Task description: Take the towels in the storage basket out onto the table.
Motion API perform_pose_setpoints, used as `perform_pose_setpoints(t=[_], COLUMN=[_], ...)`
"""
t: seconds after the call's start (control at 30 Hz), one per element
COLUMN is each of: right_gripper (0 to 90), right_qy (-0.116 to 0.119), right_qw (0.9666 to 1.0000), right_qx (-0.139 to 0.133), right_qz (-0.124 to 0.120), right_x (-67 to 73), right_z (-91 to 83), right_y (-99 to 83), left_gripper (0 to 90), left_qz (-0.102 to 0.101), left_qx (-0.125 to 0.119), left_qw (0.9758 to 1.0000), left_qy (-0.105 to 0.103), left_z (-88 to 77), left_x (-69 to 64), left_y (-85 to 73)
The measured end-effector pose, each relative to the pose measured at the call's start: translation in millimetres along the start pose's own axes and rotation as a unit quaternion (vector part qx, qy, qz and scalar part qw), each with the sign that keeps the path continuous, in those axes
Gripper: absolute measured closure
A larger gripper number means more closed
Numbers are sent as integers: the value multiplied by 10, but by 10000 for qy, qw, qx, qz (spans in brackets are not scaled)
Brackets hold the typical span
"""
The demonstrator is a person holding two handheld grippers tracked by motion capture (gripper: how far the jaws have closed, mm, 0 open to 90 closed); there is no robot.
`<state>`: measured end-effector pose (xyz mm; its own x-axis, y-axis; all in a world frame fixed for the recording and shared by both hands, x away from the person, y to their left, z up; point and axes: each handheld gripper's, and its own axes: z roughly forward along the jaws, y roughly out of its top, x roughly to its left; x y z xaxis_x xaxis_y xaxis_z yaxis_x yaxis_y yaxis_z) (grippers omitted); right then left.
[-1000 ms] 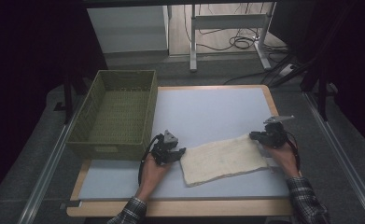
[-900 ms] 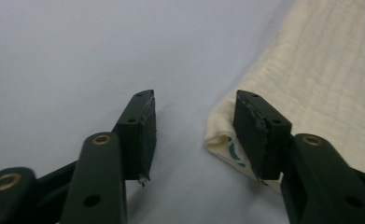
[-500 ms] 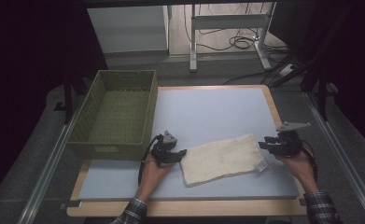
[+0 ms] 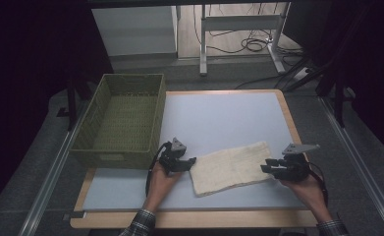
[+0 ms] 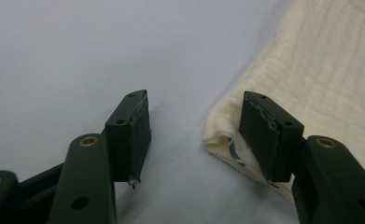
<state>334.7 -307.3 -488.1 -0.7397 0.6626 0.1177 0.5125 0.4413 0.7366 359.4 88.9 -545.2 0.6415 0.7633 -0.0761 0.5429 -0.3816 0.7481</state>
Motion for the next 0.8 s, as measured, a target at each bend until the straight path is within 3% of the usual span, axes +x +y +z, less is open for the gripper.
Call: perform_pose_setpoints(t=[0.4,0.5,0.53,0.8], right_gripper=[698,721,721,721], right_qy=[746,1037,1037,1403], right_qw=[9959,9923,9923,9852], right_qx=[222,300,300,404], right_qz=[-455,-605,-605,-898], right_x=[573,777,777,1158], right_z=[488,673,673,946], right_y=[67,113,113,232], left_gripper=[431,431,431,432], left_qz=[-10,-9,-5,11], left_qx=[2,1,4,17], left_qw=[10000,10000,10000,10000], left_qy=[1,3,3,8], left_z=[-1,-1,-1,-3], left_x=[1,1,1,3], left_y=[-1,-1,-1,-1])
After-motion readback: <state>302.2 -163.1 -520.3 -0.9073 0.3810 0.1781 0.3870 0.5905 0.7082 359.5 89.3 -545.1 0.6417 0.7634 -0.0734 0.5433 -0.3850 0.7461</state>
